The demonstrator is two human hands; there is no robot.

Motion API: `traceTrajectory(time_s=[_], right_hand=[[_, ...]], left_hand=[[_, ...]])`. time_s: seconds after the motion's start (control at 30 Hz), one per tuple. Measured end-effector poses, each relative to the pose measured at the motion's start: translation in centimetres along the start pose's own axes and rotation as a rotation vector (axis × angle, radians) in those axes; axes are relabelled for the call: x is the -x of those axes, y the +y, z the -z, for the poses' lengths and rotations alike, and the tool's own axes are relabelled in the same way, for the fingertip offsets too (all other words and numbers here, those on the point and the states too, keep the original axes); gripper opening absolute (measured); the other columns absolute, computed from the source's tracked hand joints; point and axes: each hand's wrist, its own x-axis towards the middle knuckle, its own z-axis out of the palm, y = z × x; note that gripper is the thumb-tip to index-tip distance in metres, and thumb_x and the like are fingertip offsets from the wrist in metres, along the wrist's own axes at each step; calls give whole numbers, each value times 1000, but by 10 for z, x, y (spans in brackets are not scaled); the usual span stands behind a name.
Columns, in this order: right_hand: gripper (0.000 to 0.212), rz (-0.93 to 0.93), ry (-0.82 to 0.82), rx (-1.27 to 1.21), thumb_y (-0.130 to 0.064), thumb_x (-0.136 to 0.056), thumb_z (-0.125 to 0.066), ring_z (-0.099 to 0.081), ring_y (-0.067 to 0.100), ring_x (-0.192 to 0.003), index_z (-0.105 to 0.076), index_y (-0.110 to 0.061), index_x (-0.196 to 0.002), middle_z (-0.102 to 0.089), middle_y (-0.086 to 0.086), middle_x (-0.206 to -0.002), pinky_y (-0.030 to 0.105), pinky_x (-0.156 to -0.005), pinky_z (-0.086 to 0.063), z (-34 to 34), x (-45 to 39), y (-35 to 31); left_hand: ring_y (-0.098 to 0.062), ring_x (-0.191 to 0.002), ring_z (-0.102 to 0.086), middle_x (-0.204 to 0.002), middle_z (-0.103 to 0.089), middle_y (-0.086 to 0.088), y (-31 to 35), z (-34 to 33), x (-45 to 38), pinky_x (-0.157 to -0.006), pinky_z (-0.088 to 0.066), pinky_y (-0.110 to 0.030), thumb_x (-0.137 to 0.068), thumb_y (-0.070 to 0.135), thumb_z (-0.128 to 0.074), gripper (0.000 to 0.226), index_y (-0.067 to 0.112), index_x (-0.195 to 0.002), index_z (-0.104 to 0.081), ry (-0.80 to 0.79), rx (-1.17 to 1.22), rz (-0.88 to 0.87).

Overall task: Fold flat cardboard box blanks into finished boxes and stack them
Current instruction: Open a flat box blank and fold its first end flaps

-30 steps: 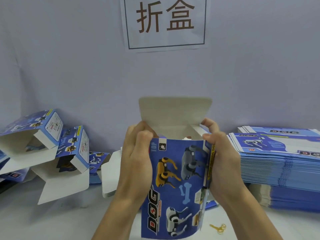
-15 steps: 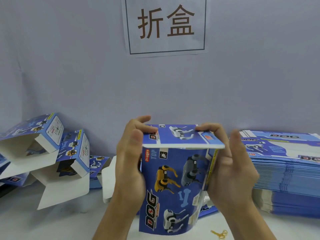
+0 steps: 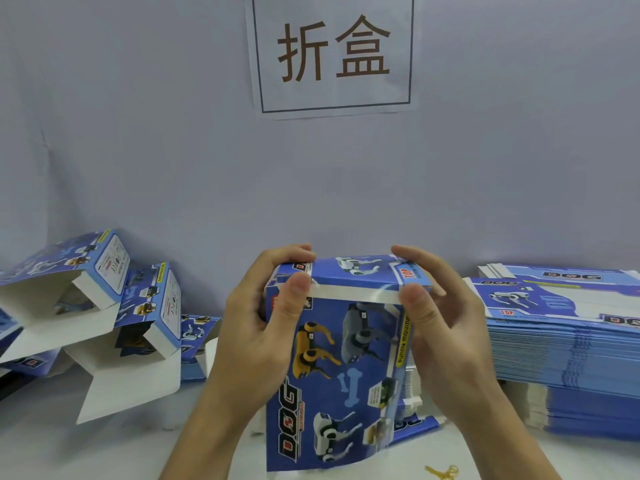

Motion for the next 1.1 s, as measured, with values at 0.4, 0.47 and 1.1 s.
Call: traceTrajectory(time_s=[0.4,0.47,1.1], right_hand=[[37,-1,114,112,-63,-84,-55,-70,7,-73,-60,-28,-94,-68,-11,-76,17,-56,-53,-23,-2,-5],[38,-28,129,74,-64,-79,-56,-70,16,-77,-60,-29,-92,-67,-4,-78,21,-56,-54,-26,-3,-5],[32,-219,24,-52,-50,-82,-67,-72,40,-94,-62,-20,-90,-73,17,-102,60,-85,-57,-13,-8,-17]], left_hand=[[-23,-91,-74,-105,-70,0,1,-8,-1,-59,-59,-26,-98,50,-48,28,27,-106,-61,65,59,25],[-22,-81,-73,-96,-69,-5,2,-10,-2,-57,-58,-25,-98,48,-44,30,25,-102,-61,78,25,7],[-15,-71,-73,-79,-68,-3,10,-19,-3,-52,-54,-20,-96,41,-40,33,14,-96,-59,127,63,61]])
